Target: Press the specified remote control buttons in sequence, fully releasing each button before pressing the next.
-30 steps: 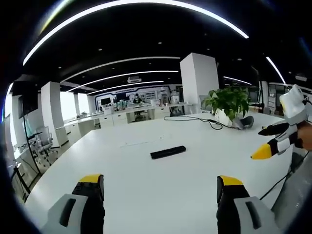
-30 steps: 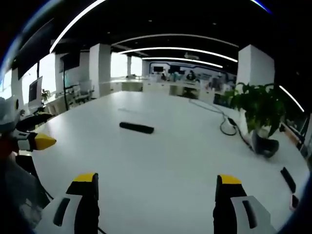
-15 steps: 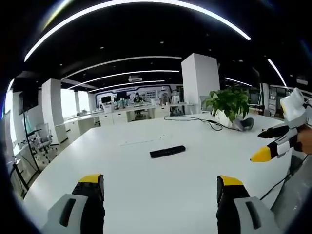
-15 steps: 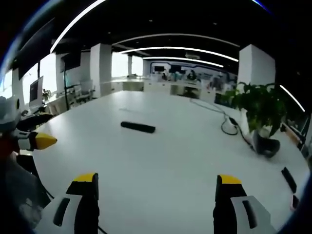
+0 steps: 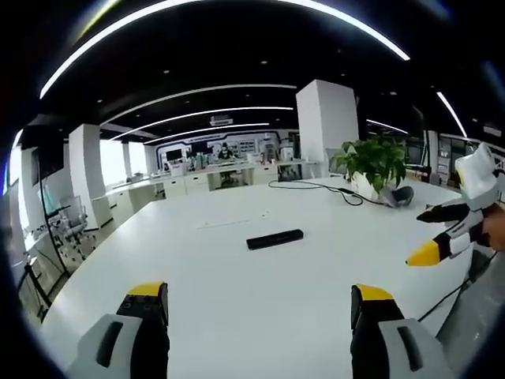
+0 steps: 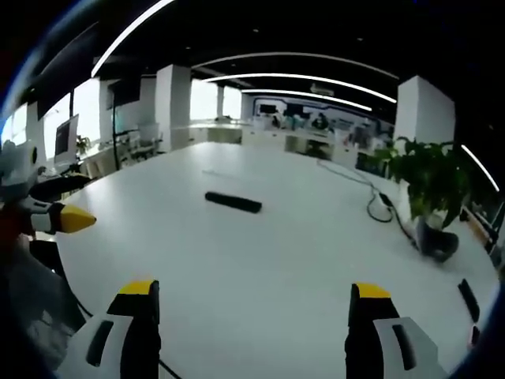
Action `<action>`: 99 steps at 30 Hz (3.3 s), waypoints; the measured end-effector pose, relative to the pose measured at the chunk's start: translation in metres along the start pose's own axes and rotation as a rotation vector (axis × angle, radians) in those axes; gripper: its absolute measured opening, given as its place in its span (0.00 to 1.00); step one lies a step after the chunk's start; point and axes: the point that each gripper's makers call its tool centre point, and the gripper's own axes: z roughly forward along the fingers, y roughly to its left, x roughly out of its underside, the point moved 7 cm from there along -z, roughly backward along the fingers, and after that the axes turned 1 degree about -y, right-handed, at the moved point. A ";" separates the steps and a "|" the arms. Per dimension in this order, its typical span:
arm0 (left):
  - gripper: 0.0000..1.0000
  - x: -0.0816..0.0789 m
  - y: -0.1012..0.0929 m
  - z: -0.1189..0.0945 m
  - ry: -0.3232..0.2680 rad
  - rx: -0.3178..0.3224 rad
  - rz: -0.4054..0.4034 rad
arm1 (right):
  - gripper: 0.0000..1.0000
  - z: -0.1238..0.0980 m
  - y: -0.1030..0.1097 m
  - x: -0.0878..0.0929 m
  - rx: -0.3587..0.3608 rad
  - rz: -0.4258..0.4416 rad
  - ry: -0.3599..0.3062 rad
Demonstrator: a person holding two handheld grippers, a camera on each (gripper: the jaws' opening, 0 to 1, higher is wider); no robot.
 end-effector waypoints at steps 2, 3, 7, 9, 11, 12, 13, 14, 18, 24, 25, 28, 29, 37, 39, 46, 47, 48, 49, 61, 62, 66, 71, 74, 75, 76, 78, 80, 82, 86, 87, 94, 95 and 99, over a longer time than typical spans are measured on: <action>1.00 0.001 -0.001 0.000 0.008 -0.001 -0.017 | 0.99 0.000 0.000 0.000 0.000 -0.001 0.000; 1.00 0.002 -0.001 -0.001 0.018 0.002 -0.037 | 0.99 0.000 0.000 0.000 0.001 0.000 0.002; 1.00 0.002 0.001 -0.003 0.033 -0.001 -0.105 | 0.99 -0.001 0.002 0.000 -0.019 0.040 0.000; 1.00 0.003 0.000 -0.006 0.042 0.002 -0.142 | 0.99 -0.003 0.005 0.000 -0.035 0.065 0.006; 1.00 0.004 -0.001 -0.009 0.068 0.017 -0.227 | 0.99 -0.005 0.007 -0.001 -0.045 0.065 0.007; 1.00 0.004 -0.001 -0.010 0.074 0.023 -0.237 | 0.99 -0.006 0.008 -0.002 -0.049 0.062 0.005; 1.00 0.004 0.002 -0.010 0.068 0.018 -0.221 | 0.99 -0.008 0.009 -0.003 -0.054 0.058 0.004; 1.00 0.005 0.001 -0.011 0.071 0.021 -0.218 | 0.99 -0.009 0.010 -0.004 -0.058 0.055 0.002; 1.00 0.002 0.007 -0.012 0.063 0.023 -0.188 | 0.99 -0.007 0.010 -0.003 -0.084 0.058 0.006; 1.00 -0.005 0.014 -0.004 0.068 0.045 -0.205 | 0.99 -0.004 0.006 -0.009 -0.086 0.043 0.003; 1.00 -0.004 0.015 -0.003 0.073 0.047 -0.201 | 0.99 -0.004 0.006 -0.009 -0.085 0.036 0.006; 1.00 -0.004 0.016 -0.002 0.074 0.056 -0.187 | 0.99 -0.002 0.004 -0.010 -0.085 0.009 0.006; 1.00 -0.004 0.016 -0.001 0.077 0.060 -0.185 | 0.99 -0.002 0.003 -0.010 -0.086 0.006 0.008; 1.00 -0.002 0.018 0.002 0.092 0.081 -0.165 | 0.99 0.002 0.001 -0.014 -0.089 -0.013 0.011; 1.00 -0.003 0.018 0.003 0.092 0.087 -0.163 | 0.99 0.002 0.001 -0.015 -0.089 -0.019 0.010; 1.00 -0.005 0.018 0.005 0.097 0.110 -0.132 | 0.95 0.007 0.002 -0.017 -0.104 -0.043 0.014; 1.00 -0.006 0.018 0.006 0.093 0.118 -0.121 | 0.95 0.007 0.002 -0.019 -0.108 -0.052 0.003; 1.00 -0.007 0.018 0.006 0.090 0.123 -0.111 | 0.95 0.007 0.002 -0.021 -0.110 -0.057 -0.005; 1.00 -0.008 0.019 0.007 0.089 0.127 -0.098 | 0.96 0.007 0.001 -0.022 -0.111 -0.061 -0.005; 1.00 -0.012 0.032 0.025 0.104 0.183 -0.026 | 0.95 0.021 -0.010 -0.029 -0.129 -0.151 0.019; 0.99 -0.012 0.033 0.027 0.103 0.192 -0.019 | 0.95 0.022 -0.011 -0.030 -0.135 -0.160 0.020; 0.97 -0.014 0.038 0.037 0.114 0.220 0.004 | 0.94 0.030 -0.016 -0.034 -0.149 -0.203 0.023; 0.96 -0.019 0.044 0.049 0.111 0.243 0.029 | 0.94 0.041 -0.023 -0.043 -0.172 -0.224 0.020; 0.96 -0.023 0.046 0.058 0.111 0.265 0.051 | 0.93 0.048 -0.027 -0.048 -0.188 -0.243 0.020; 0.97 -0.024 0.047 0.062 0.112 0.279 0.058 | 0.93 0.050 -0.027 -0.049 -0.193 -0.254 0.016; 0.97 -0.025 0.047 0.064 0.115 0.287 0.060 | 0.92 0.053 -0.028 -0.051 -0.201 -0.269 0.020; 0.96 -0.026 0.046 0.070 0.118 0.311 0.066 | 0.93 0.057 -0.029 -0.054 -0.209 -0.298 0.022; 0.96 -0.026 0.046 0.075 0.123 0.320 0.075 | 0.92 0.061 -0.029 -0.055 -0.220 -0.322 0.024; 0.96 -0.026 0.044 0.080 0.123 0.346 0.079 | 0.92 0.066 -0.029 -0.056 -0.230 -0.345 0.034; 0.95 -0.024 0.043 0.089 0.134 0.375 0.105 | 0.92 0.074 -0.027 -0.057 -0.254 -0.384 0.040; 0.95 -0.023 0.044 0.092 0.141 0.381 0.114 | 0.93 0.077 -0.026 -0.058 -0.264 -0.398 0.039; 0.94 -0.024 0.047 0.112 0.154 0.413 0.136 | 0.92 0.097 -0.028 -0.061 -0.289 -0.442 0.059; 0.94 -0.024 0.047 0.114 0.156 0.414 0.140 | 0.92 0.099 -0.029 -0.061 -0.291 -0.446 0.061; 0.93 -0.023 0.049 0.127 0.169 0.428 0.155 | 0.92 0.111 -0.031 -0.061 -0.302 -0.459 0.071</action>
